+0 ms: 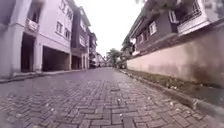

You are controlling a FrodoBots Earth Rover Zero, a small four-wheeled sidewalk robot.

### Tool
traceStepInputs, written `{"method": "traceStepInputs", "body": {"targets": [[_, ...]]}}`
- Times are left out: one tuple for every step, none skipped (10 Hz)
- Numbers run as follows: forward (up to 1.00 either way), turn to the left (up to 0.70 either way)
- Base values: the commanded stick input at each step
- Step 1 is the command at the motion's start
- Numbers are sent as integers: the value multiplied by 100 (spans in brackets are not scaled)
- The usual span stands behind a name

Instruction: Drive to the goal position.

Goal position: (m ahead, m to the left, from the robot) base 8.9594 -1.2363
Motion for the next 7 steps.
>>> {"method": "traceStepInputs", "body": {"targets": [[69,3],[69,3],[69,3],[69,3],[69,3],[69,3],[69,3]]}}
